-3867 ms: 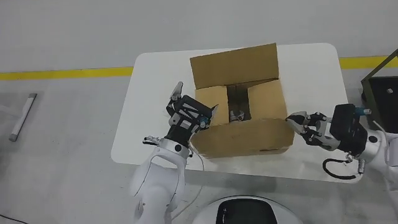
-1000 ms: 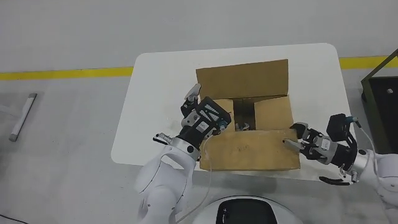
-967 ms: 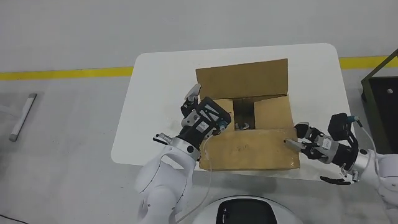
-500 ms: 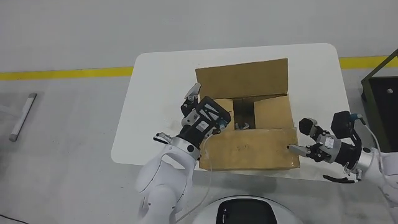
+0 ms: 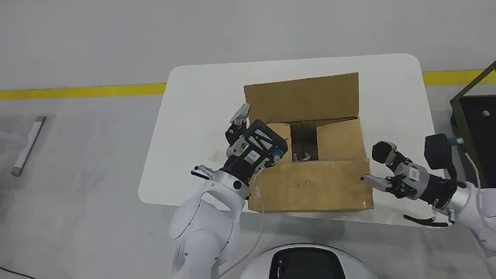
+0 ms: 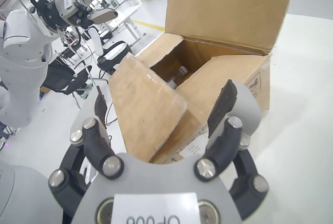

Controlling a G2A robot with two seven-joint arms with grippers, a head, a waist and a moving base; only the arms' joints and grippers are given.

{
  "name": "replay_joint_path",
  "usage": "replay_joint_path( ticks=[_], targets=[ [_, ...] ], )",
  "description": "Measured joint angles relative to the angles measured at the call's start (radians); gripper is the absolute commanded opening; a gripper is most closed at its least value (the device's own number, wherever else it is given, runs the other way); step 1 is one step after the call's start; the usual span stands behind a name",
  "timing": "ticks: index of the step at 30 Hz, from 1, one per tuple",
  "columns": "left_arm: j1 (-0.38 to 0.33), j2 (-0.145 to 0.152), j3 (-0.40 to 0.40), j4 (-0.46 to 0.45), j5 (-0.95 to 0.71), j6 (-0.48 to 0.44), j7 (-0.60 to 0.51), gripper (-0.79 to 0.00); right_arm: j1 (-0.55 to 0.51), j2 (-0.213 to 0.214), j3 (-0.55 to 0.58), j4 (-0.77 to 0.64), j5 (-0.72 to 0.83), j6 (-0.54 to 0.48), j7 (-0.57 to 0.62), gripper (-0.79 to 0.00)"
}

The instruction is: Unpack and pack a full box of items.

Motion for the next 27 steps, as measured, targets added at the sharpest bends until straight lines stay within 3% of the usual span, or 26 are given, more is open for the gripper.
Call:
replay_joint_path(
  ticks=[12, 13, 20, 22, 26, 27],
  targets=[
    [0.0, 0.0, 0.0, 0.0, 0.0, 0.0, 0.0, 0.0, 0.026, 0.01, -0.047, 0.036, 0.065, 0.003, 0.055, 0.0],
    [0.0, 0.0, 0.0, 0.0, 0.0, 0.0, 0.0, 0.0, 0.025, 0.012, -0.046, 0.036, 0.073, 0.003, 0.067, -0.046],
    [0.0, 0.0, 0.0, 0.0, 0.0, 0.0, 0.0, 0.0, 0.023, 0.022, -0.038, 0.029, 0.121, -0.002, 0.111, -0.123],
    [0.0, 0.0, 0.0, 0.0, 0.0, 0.0, 0.0, 0.0, 0.022, 0.024, -0.037, 0.027, 0.131, -0.008, 0.112, -0.234],
    [0.0, 0.0, 0.0, 0.0, 0.0, 0.0, 0.0, 0.0, 0.02, 0.028, -0.044, 0.034, 0.151, 0.003, 0.137, -0.382],
    [0.0, 0.0, 0.0, 0.0, 0.0, 0.0, 0.0, 0.0, 0.021, 0.03, -0.047, 0.037, 0.16, 0.008, 0.145, -0.385]
  ],
)
